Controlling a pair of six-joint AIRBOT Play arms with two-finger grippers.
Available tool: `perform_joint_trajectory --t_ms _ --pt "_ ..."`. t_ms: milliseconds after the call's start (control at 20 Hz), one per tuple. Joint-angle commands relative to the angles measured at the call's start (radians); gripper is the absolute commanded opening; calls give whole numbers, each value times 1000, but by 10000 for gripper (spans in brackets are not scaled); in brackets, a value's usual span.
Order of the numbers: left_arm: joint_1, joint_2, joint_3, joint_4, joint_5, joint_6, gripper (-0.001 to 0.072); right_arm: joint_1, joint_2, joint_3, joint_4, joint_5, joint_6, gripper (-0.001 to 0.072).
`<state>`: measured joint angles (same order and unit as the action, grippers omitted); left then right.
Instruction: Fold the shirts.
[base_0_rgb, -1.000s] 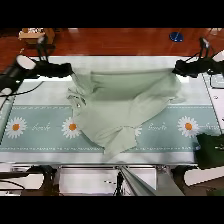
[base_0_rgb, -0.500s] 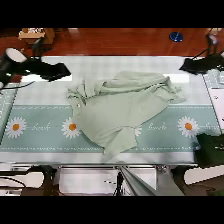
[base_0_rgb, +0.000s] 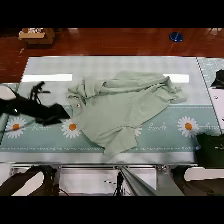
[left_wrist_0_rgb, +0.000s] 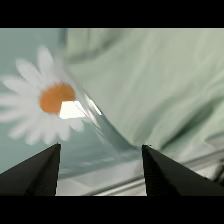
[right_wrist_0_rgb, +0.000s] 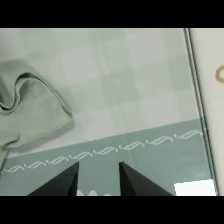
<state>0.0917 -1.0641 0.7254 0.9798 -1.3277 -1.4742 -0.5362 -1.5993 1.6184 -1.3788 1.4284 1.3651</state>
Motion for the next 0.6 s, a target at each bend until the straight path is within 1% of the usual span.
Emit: perform_joint_trajectory --t_ms 0,50,100,150,200,350,500,550 --pt "-108 104 -271 -163 127 -4 599 -29 3 -66 34 31 7 418" --pt "-159 95 -303 -190 174 -4 599 -29 2 -85 44 30 5 434" --pt "-208 82 -321 -208 218 -5 602 -29 2 -104 48 27 3 433" --pt "-261 62 -328 -226 262 -5 620 -29 2 -117 46 22 2 434" --pt "-307 37 -328 -250 306 -5 664 -29 2 -123 46 12 2 433" --pt "-410 -53 -328 -336 433 -5 665 -29 2 -124 46 -14 -1 433" --pt "-470 -153 -327 -423 490 1 664 -29 2 -124 47 -24 -2 433" --pt "-491 -183 -327 -468 508 26 658 -29 2 -124 46 -27 -2 433"
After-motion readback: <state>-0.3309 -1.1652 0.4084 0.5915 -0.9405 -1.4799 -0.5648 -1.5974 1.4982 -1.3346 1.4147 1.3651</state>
